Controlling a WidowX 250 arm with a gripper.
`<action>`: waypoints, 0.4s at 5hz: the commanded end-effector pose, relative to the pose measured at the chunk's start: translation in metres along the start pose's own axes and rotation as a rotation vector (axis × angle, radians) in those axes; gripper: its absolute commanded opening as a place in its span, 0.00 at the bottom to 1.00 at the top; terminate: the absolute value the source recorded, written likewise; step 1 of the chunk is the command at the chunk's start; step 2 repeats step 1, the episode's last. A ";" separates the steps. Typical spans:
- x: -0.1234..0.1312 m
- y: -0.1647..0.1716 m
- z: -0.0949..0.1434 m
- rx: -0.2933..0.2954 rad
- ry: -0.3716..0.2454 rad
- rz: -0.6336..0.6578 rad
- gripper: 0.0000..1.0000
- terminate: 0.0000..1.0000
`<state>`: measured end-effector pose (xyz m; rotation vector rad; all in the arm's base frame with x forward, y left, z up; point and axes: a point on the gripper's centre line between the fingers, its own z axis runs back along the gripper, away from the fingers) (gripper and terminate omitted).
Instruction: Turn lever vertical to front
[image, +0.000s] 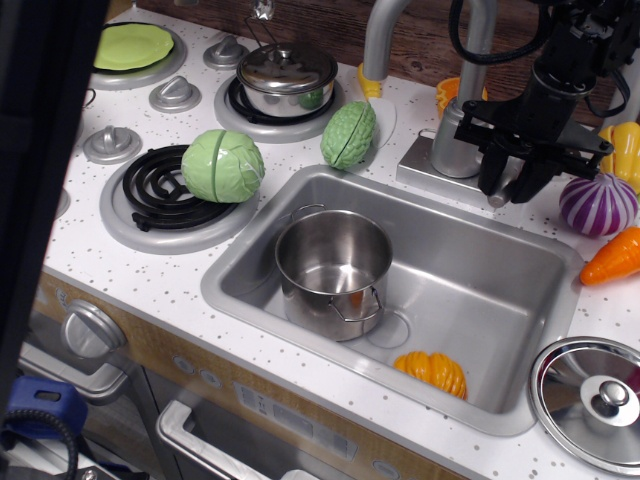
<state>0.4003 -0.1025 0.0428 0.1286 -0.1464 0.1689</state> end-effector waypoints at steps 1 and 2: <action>0.014 -0.002 0.041 -0.013 -0.054 -0.028 1.00 1.00; 0.014 -0.002 0.041 -0.013 -0.054 -0.028 1.00 1.00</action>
